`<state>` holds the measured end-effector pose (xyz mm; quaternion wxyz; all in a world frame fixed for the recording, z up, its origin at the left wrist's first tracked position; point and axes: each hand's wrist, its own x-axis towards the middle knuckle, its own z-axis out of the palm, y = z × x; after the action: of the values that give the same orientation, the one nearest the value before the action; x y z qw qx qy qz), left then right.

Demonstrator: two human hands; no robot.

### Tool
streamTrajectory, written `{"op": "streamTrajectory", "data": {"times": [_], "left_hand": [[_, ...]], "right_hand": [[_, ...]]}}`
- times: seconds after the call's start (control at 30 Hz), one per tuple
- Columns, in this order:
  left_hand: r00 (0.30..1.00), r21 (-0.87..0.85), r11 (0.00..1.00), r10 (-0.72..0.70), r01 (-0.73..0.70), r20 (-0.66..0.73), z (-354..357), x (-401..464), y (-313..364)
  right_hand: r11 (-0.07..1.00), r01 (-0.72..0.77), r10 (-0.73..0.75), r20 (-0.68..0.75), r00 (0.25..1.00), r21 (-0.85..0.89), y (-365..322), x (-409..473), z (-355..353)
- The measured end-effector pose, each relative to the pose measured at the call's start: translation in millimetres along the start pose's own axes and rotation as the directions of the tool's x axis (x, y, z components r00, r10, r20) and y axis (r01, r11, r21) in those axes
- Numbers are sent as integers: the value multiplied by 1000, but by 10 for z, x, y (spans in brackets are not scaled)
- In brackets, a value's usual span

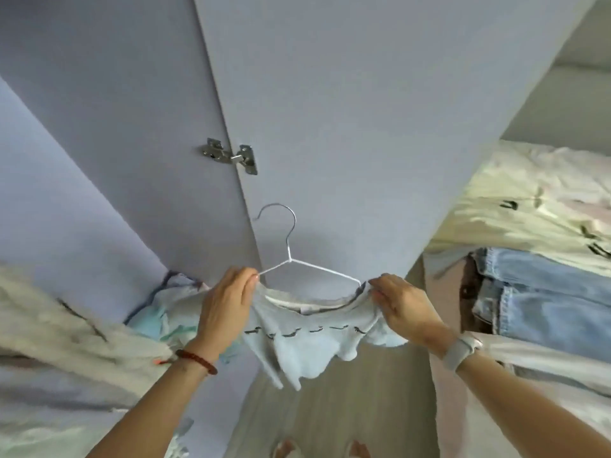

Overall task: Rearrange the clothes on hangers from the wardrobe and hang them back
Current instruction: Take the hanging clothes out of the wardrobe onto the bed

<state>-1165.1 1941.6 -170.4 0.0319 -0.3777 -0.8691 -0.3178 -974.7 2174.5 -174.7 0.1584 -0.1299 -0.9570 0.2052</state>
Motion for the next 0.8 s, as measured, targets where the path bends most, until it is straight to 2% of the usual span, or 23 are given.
{"op": "streamTrajectory", "data": {"times": [0.1,0.17,0.27,0.37,0.43,0.53,0.6,0.7,0.8], "left_hand": [[982,-166,982,112,-86,154,482,-70,557],[973,-228,968,150,-108,176,742,-56,948],[956,-215,970,165,-113,244,1072,-1,1487],[866,-211,963,246,-168,436,1415,-54,1944],[740,-249,946,320,-210,591,1637,-158,2209],[471,-345,894,445,-287,762,1963,-409,2640],[309,-411,850,508,-330,804,2143,-659,2992],[104,-502,791,565,-350,818,2379,-1111,3547],[-22,-577,716,620,-393,784,2498,-1584,4126]], "right_hand": [[976,-212,215,-59,975,44,280,-602,-164],[938,-345,345,-79,935,20,422,-994,-232],[828,-559,559,-121,820,40,511,-1543,-368],[696,-716,715,-147,683,61,485,-2139,-483],[602,-796,795,-154,587,72,424,-2567,-530],[425,-903,899,-150,412,65,315,-3207,-589],[302,-950,938,-202,283,73,192,-3616,-656],[122,-988,907,-415,72,95,-23,-4189,-767],[-19,-982,825,-552,-121,187,-261,-4705,-862]]}}
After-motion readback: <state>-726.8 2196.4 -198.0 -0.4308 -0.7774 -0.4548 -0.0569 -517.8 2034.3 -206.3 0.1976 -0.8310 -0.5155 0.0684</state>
